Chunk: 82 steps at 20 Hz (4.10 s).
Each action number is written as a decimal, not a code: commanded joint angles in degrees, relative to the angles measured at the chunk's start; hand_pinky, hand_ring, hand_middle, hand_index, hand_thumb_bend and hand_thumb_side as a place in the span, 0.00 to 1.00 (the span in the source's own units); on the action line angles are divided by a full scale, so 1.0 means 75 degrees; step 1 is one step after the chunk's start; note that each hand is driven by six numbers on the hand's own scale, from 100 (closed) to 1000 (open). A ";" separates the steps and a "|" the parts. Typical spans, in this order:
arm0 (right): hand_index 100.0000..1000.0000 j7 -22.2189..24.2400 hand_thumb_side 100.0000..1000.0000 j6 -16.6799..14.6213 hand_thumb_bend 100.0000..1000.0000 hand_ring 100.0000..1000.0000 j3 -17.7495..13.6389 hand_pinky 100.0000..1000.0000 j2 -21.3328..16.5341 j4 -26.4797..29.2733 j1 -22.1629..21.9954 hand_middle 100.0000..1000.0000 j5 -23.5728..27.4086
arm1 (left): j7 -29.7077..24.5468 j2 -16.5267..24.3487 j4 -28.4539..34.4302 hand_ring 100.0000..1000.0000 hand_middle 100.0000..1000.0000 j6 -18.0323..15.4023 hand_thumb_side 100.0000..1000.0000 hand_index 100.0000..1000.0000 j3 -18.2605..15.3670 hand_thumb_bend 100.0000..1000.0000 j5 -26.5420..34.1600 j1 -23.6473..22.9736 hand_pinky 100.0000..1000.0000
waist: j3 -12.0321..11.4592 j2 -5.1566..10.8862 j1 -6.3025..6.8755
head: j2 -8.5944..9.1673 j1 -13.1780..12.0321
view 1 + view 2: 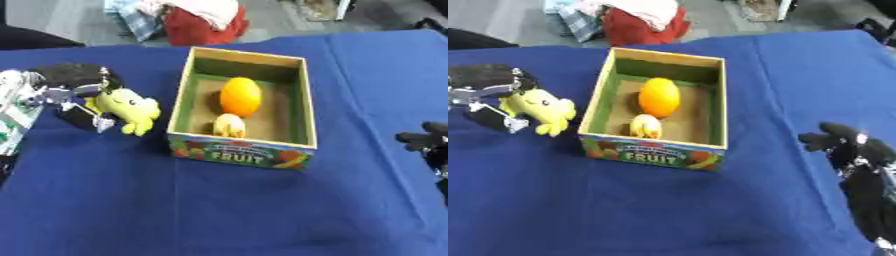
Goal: Pick up objects on the table and place them in the box.
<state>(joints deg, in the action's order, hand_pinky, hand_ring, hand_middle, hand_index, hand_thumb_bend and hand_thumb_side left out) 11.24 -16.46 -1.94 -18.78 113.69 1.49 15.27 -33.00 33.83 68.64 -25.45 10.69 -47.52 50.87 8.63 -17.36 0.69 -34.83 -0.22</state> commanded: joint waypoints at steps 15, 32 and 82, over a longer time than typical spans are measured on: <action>0.81 0.0046 1.00 -0.0088 0.00 0.76 -0.0112 0.95 -0.0312 0.0120 0.0053 0.54 0.0262 | 0.0676 -0.0492 0.0949 0.47 0.44 0.1506 0.19 0.54 -0.0133 0.00 0.1758 0.0863 0.46 | 0.0046 0.0212 0.0003 | -0.0048 0.0064; 0.81 0.0424 1.00 -0.0129 0.00 0.76 -0.0050 0.95 -0.0532 0.0120 0.0556 0.55 0.0981 | 0.2625 -0.2356 0.0148 0.47 0.44 0.1786 0.16 0.55 0.0160 0.00 -0.0404 0.1250 0.46 | 0.0494 0.0080 -0.0025 | 0.0187 -0.1137; 0.81 0.0003 1.00 -0.0183 0.00 0.77 -0.0361 0.95 -0.0494 0.0120 0.0269 0.55 0.1108 | 0.3228 -0.2256 0.2385 0.81 0.84 0.1098 1.00 1.00 -0.0098 0.08 -0.0782 -0.0191 0.77 | -0.0004 0.0288 0.0003 | 0.0011 0.0118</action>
<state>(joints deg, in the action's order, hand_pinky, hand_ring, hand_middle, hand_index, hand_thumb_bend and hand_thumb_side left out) 11.70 -17.46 -3.95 -21.12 113.69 3.41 23.24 -9.92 15.72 83.99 -17.21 10.90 -54.59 48.78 8.49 -16.42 0.97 -34.38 0.14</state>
